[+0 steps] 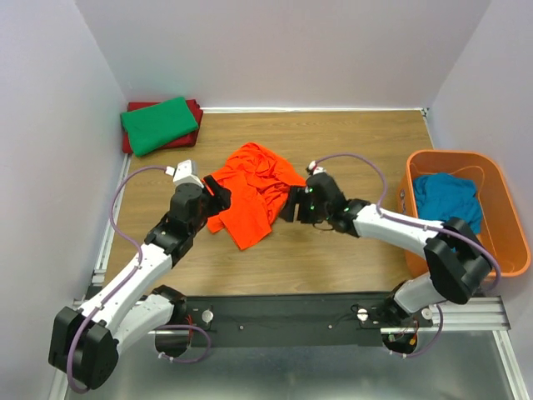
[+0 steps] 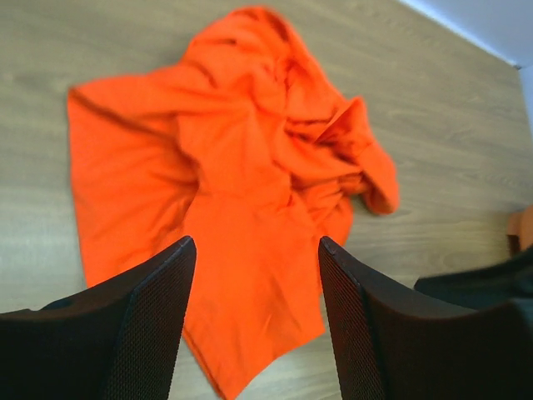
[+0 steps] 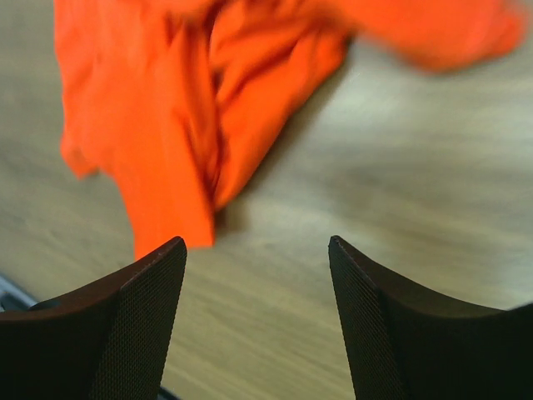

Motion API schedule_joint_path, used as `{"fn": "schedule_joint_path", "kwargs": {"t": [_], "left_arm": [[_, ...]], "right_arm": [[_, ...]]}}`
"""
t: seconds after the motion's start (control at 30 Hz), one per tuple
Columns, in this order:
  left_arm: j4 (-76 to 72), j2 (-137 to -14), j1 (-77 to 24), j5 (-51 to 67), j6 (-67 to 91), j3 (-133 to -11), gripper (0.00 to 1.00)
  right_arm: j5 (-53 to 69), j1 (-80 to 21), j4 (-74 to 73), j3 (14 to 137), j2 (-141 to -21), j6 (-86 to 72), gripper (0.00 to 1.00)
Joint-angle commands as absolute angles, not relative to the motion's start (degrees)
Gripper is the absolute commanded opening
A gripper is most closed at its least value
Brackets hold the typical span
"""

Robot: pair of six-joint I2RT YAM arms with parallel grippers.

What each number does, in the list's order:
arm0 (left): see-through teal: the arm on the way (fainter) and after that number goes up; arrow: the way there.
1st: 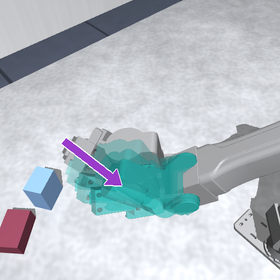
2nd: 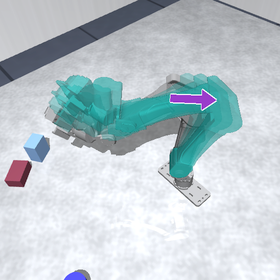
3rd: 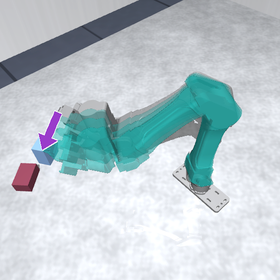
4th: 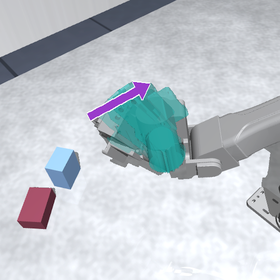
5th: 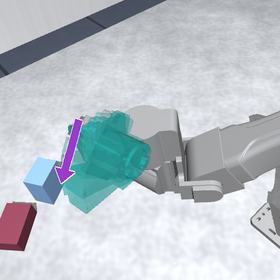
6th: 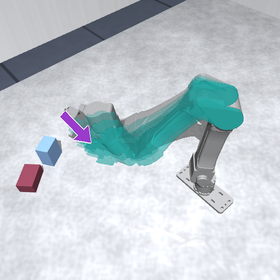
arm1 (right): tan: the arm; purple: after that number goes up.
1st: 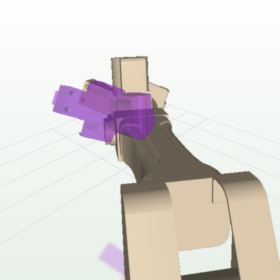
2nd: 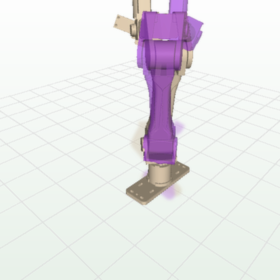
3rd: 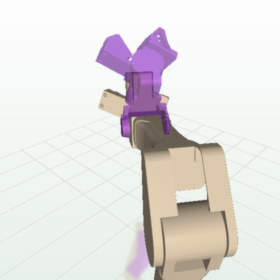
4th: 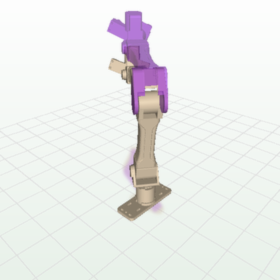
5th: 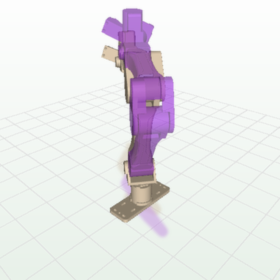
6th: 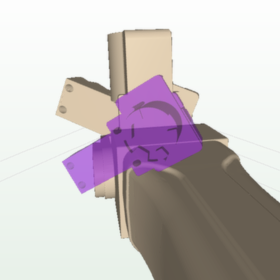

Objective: Fold and stack the t-shirts
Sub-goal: Flatten out the tshirt

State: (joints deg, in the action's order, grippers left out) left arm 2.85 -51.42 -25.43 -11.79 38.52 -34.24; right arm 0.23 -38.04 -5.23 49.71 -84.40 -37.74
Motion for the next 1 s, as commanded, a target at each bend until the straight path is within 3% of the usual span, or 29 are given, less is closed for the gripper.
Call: {"fn": "schedule_joint_path", "kwargs": {"t": [0.0, 0.23, 0.33, 0.6, 0.93, 0.97], "left_arm": [[-2.19, -52.12, -25.14, -13.54, 44.03, -30.86, 0.66], [-2.72, -53.70, -25.14, -14.76, 47.01, -25.41, 0.64], [-3.08, -53.96, -25.14, -16.26, 48.16, -23.73, 0.64], [-3.43, -57.04, -21.63, -16.79, 49.66, -22.85, 0.64], [-3.87, -57.13, -18.55, -16.52, 50.89, -20.57, 0.64], [-3.95, -57.91, -18.46, -16.70, 51.06, -20.48, 0.64]], "right_arm": [[-7.20, -43.24, 5.52, 46.24, -87.17, -44.28, 0.75], [-9.77, -43.59, 12.29, 44.56, -91.49, -47.37, 0.75], [-8.26, -44.29, 13.97, 45.52, -92.28, -46.24, 0.69], [-8.96, -50.01, 11.34, 52.03, -99.93, -43.68, 0.66], [-11.69, -51.77, 8.62, 52.03, -101.07, -44.30, 0.64], [-11.52, -52.03, 8.61, 52.12, -101.34, -44.38, 0.58]]}}
